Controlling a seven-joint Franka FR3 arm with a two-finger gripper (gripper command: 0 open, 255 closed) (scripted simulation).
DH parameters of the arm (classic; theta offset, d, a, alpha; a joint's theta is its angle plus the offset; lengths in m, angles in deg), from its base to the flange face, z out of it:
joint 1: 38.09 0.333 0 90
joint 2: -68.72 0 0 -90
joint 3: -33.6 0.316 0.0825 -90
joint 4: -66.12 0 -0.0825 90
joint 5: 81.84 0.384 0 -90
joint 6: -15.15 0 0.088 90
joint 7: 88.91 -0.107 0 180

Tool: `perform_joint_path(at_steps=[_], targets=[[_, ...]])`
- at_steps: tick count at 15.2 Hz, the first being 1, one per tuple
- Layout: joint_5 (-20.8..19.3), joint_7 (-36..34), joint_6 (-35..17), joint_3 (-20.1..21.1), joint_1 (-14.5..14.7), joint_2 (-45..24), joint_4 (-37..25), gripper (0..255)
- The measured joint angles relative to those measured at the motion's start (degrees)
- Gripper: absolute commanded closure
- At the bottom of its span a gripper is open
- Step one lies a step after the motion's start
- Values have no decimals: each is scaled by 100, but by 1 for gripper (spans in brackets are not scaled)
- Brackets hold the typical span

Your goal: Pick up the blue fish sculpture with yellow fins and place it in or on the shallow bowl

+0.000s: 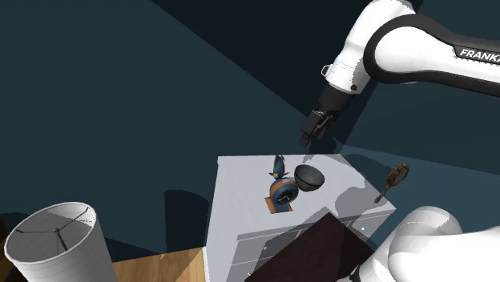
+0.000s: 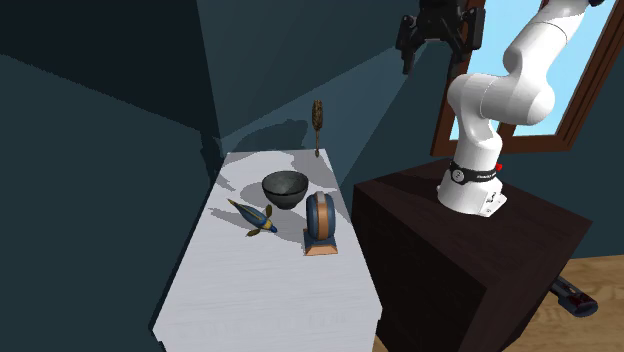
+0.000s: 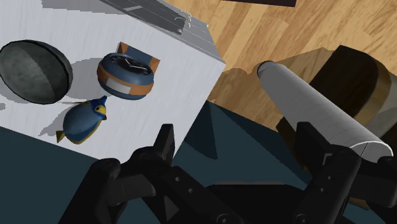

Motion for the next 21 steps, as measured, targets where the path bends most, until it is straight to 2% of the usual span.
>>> perform_joint_path(at_steps=[4,10,16,21], targets=[[-52,257,-315,-245,-78,-39,243,0],[-129,993,-1289,-925,-269,-411,758,0],[-35,1908,-2330,-1729,-368,-1304,878,0],[346,2771,-3114,-2386,-274,-2132,874,0]])
